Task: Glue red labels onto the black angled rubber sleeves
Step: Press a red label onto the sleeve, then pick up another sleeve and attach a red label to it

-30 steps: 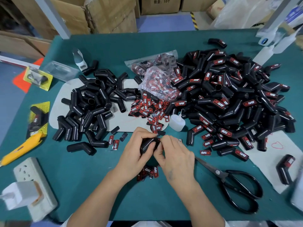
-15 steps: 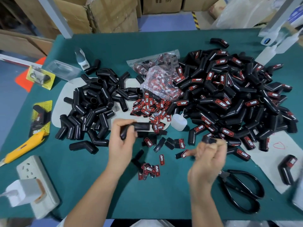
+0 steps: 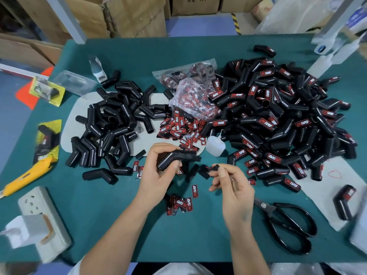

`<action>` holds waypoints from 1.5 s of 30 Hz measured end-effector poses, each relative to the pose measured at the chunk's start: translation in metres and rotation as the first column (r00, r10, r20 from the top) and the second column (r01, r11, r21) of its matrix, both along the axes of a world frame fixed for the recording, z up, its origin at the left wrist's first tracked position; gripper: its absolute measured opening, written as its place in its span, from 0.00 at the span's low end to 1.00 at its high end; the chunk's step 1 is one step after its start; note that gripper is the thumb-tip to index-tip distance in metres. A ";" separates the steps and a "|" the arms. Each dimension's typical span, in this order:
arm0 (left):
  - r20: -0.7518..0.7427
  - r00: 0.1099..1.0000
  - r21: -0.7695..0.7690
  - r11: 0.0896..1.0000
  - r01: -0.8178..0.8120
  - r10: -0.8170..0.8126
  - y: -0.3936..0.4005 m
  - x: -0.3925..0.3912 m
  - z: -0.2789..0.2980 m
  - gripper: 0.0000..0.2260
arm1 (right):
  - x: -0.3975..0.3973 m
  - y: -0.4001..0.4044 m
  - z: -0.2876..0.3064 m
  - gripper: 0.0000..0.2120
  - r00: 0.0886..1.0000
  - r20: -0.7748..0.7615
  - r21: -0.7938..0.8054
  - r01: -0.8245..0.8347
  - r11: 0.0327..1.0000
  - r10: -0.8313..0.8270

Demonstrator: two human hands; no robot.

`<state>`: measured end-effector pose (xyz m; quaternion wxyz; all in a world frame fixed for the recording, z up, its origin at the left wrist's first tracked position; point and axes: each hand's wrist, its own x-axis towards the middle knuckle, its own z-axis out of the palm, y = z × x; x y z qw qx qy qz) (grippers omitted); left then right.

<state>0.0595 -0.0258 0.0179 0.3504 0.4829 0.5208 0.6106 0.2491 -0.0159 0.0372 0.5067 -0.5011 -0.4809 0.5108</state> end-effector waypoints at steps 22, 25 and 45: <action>0.247 0.903 -0.028 0.934 -0.356 0.352 0.013 -0.054 -0.005 0.13 | 0.020 -0.009 -0.014 0.08 0.951 0.300 0.087 -0.111 0.990 0.080; 0.175 0.905 -0.017 0.920 -0.391 0.388 0.013 -0.052 -0.006 0.12 | -0.019 0.009 -0.012 0.04 0.849 0.527 0.306 -0.234 0.923 0.040; 0.095 0.883 -0.012 0.887 -0.461 0.460 0.013 -0.058 -0.005 0.12 | -0.103 0.074 -0.027 0.16 0.376 0.927 0.207 -0.517 0.830 0.003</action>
